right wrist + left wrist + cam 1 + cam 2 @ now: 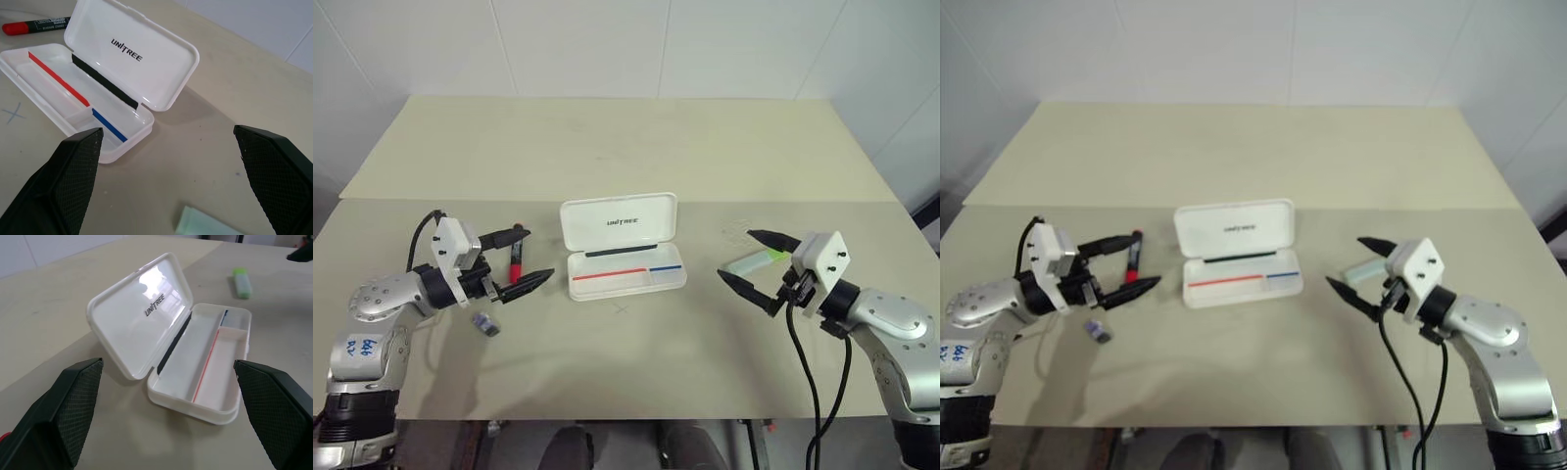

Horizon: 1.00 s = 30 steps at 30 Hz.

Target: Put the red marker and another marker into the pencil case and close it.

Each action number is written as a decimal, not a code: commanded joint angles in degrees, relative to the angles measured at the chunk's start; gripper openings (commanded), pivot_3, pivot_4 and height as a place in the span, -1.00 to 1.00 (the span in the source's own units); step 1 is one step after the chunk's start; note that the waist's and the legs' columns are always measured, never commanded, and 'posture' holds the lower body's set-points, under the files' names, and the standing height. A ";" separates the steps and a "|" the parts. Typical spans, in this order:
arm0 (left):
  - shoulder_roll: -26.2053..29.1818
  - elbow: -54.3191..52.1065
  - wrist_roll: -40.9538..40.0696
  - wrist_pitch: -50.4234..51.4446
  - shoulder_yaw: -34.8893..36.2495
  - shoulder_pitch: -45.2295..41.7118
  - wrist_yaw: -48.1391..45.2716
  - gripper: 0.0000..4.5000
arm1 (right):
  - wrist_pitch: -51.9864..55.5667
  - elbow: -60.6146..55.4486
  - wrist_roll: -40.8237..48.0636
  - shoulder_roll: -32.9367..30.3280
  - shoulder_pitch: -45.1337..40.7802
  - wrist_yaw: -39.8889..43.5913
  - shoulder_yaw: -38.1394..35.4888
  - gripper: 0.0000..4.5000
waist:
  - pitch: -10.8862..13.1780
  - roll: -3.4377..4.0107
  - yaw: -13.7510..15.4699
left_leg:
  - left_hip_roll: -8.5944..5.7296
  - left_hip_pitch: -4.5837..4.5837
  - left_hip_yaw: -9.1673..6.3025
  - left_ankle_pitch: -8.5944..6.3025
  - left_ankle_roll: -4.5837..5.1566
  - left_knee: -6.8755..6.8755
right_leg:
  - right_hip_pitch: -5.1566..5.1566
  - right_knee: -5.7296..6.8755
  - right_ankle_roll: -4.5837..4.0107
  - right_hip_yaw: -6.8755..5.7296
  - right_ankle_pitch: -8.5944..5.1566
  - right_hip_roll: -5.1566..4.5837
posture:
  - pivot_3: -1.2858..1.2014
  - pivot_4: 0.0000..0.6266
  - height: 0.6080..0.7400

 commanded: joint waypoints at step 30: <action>-0.81 -1.72 4.85 0.50 -15.37 -9.14 -6.56 0.09 | 4.85 -11.17 7.09 -1.53 0.37 0.77 -0.07 1.00 | 0.01 0.02 0.94 | -0.27 -0.62 -0.73 0.25 0.18 0.06 | -0.13 -0.16 0.12 -0.88 0.06 -0.66 | 0.03 -0.52 1.00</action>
